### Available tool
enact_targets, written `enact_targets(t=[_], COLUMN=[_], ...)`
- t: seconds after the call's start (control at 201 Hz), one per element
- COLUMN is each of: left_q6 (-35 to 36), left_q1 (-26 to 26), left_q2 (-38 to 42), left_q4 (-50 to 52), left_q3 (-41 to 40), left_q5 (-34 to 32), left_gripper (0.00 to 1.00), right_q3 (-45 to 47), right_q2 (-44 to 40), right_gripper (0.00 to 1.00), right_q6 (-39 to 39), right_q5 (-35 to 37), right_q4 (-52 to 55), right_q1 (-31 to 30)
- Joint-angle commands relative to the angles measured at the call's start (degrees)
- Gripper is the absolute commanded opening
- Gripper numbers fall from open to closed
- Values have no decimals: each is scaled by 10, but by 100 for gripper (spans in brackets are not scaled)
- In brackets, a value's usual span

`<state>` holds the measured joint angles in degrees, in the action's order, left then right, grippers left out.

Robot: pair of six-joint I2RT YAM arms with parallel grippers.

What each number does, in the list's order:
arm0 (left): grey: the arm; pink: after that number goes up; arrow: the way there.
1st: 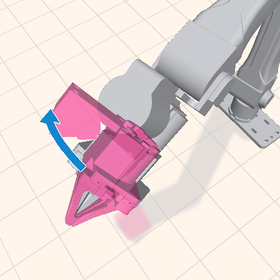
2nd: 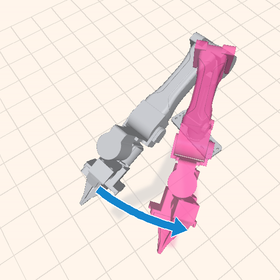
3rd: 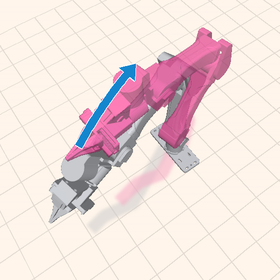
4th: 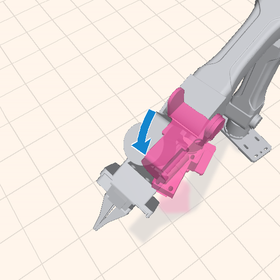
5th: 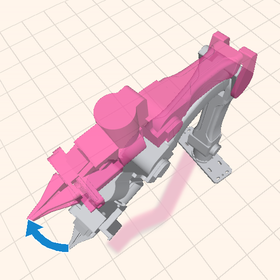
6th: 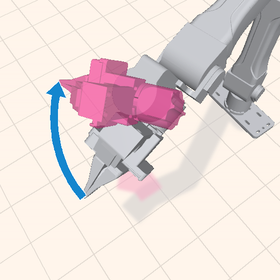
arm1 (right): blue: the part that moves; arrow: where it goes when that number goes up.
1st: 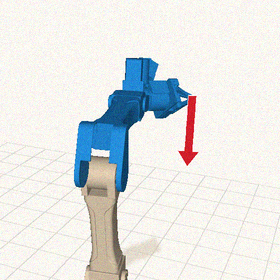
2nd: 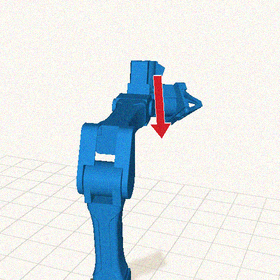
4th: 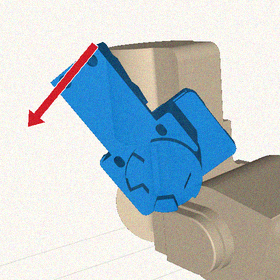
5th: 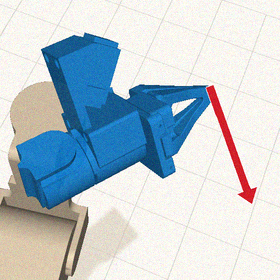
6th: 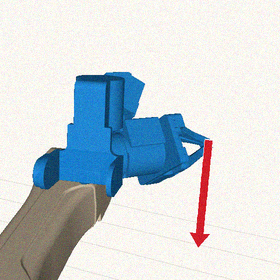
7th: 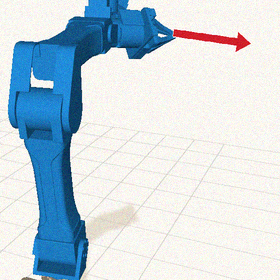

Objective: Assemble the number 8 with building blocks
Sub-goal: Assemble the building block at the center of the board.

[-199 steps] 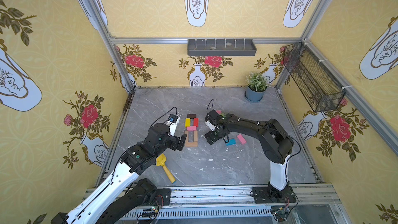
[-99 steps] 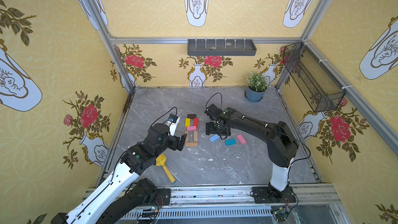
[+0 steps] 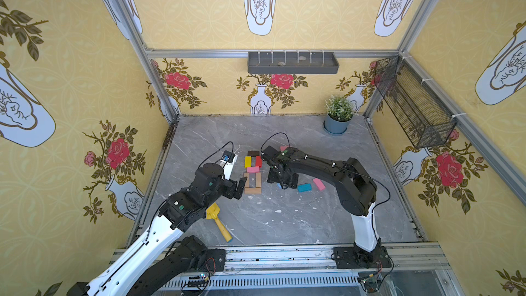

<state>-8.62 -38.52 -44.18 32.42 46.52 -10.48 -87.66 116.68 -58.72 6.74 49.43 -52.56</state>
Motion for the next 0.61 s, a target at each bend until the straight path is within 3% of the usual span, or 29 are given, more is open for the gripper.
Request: enact_targets(t=[0.0, 0.602], left_q6=[0, 0], left_q1=[0, 0], left_q2=[1, 1], left_q4=[5, 6], left_q3=[0, 0], left_q5=[3, 3], left_gripper=[100, 100], right_q3=[0, 11], right_q2=[5, 20], right_gripper=[83, 64], right_q6=[-18, -22], right_q5=[6, -7], right_q4=[-12, -39], right_q1=[5, 18])
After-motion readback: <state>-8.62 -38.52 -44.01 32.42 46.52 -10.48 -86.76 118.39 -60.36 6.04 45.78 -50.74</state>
